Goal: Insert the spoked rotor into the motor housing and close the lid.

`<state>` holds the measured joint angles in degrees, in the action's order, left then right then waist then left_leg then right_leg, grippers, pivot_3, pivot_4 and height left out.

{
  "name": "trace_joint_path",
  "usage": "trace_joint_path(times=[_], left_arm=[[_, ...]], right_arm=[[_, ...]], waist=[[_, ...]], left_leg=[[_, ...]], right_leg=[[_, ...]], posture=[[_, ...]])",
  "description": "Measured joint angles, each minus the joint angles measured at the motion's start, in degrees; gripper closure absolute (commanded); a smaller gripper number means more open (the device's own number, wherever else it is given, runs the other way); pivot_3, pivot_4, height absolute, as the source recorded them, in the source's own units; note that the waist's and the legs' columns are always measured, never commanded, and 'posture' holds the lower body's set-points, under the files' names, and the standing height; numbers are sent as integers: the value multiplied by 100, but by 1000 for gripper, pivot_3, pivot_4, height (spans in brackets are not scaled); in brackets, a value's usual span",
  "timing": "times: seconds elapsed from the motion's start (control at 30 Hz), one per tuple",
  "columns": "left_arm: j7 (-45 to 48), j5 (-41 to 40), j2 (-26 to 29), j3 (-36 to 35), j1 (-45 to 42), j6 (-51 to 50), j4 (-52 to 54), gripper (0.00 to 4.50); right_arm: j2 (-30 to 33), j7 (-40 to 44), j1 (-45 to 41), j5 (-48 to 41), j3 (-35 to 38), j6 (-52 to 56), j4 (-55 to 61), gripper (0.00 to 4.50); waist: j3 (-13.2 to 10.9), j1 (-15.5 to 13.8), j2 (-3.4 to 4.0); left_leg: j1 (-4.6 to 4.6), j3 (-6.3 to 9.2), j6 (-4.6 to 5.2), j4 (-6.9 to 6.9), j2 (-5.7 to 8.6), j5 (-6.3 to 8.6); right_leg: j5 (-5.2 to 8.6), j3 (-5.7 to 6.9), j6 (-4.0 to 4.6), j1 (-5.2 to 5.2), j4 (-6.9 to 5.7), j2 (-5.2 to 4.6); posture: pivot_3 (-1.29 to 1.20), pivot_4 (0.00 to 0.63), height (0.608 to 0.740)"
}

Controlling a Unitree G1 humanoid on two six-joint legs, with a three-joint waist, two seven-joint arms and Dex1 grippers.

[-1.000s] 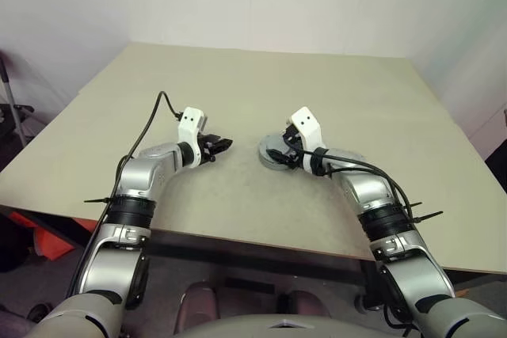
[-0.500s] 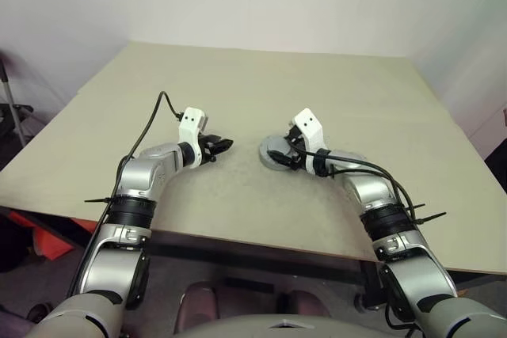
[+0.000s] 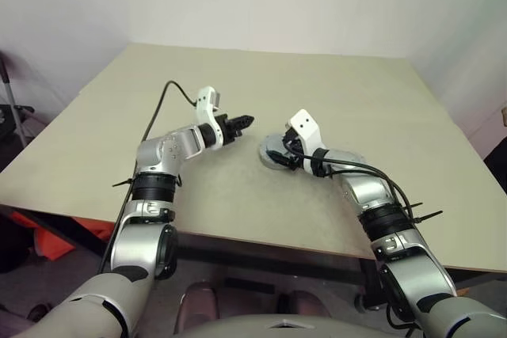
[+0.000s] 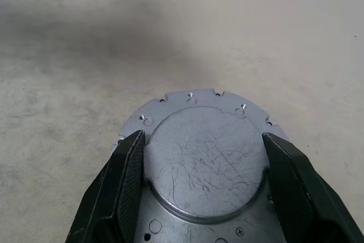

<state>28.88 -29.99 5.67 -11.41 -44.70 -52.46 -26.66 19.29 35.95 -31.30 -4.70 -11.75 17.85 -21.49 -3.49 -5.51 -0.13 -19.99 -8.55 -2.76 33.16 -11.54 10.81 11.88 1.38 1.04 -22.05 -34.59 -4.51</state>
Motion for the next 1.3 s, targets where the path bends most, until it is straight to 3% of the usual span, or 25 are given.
trace_joint_path(times=[0.17,0.63,1.03,1.17,1.3], left_arm=[[-92,25,-71,9,-72,-69,-819,4464],[-304,189,-278,4,-540,9,-1723,4464],[-198,328,-362,42,-693,-168,-1789,4464],[-142,316,-372,38,-693,-240,-1764,4500],[-46,289,-372,38,-691,-358,-1705,4500]], right_arm=[[1,-1,-2,0,4,-3,1,1357],[6,-9,49,2,27,2,99,1357],[22,-49,105,2,46,234,328,1357],[52,-33,107,-10,155,346,361,20],[131,63,278,-48,240,435,674,20]], waist=[[0,-2,0],[0,0,0],[-1,-7,0],[-1,-17,0],[-2,-48,0]], left_leg=[[-3,1,3,-8,-1,-2],[-7,0,10,-55,-9,-7],[-6,0,9,-80,-11,-8],[-10,-2,9,-81,-10,-8],[-21,-3,10,-84,-8,-9]], right_leg=[[0,3,-1,-3,10,1],[-2,10,-4,7,90,0],[-2,12,-4,7,100,-4],[-2,12,-4,8,104,-7],[-3,12,-2,8,106,-11]], posture=[[0,0,740],[0,0,740],[0,0,740],[0,0,740],[0,0,740]])
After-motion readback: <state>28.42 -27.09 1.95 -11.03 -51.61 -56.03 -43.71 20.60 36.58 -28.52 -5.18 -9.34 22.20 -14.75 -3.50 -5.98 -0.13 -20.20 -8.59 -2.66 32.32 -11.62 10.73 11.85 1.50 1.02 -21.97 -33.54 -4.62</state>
